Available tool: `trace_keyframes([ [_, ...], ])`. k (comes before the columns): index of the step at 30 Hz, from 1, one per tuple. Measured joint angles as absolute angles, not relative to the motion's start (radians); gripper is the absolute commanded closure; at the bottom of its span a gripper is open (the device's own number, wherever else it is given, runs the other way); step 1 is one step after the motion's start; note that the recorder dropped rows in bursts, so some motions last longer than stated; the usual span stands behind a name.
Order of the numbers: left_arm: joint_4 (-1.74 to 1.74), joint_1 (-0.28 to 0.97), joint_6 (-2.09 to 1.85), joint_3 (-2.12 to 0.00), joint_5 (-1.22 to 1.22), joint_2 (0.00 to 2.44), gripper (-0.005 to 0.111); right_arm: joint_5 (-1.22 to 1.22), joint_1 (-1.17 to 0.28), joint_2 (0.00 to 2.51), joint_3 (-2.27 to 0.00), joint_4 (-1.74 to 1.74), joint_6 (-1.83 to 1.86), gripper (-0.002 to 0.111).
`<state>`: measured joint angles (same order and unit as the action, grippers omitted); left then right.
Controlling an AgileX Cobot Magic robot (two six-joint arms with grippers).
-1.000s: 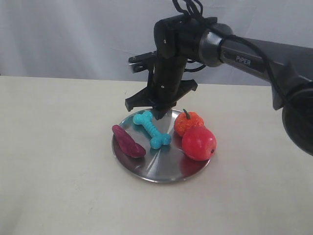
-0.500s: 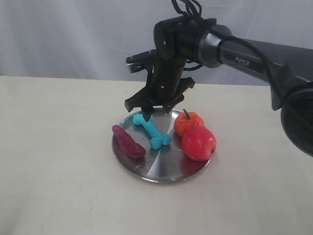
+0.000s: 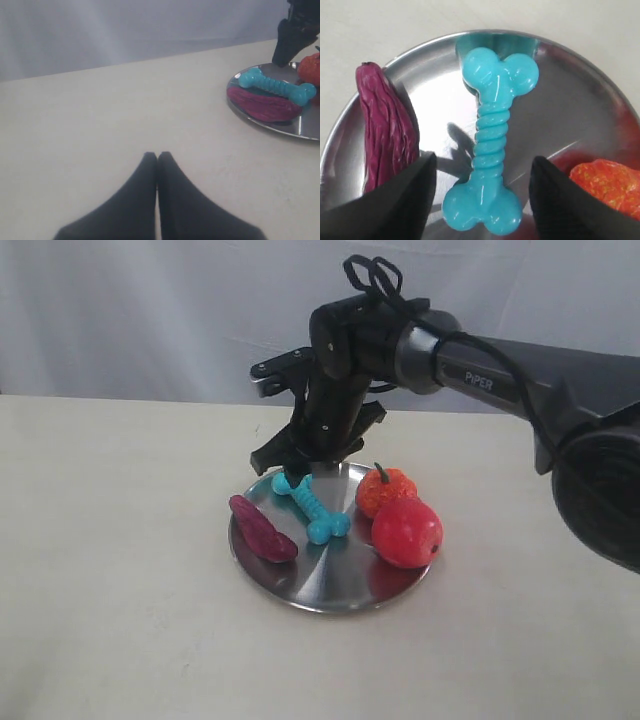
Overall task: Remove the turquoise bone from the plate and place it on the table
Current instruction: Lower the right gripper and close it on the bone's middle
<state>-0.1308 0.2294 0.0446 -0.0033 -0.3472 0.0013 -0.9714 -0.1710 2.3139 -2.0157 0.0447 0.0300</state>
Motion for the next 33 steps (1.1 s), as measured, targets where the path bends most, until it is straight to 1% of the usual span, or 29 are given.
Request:
trace_keyframes([
  [10,-0.131,0.229,0.045,-0.003,-0.347,0.001,0.107,-0.910,-0.171,2.375,-2.016,0.053,0.034,0.054],
  [33,-0.131,0.229,0.045,-0.003,-0.347,0.001,0.107,-0.886,-0.171,2.437,-2.019,0.067,0.042,0.055],
])
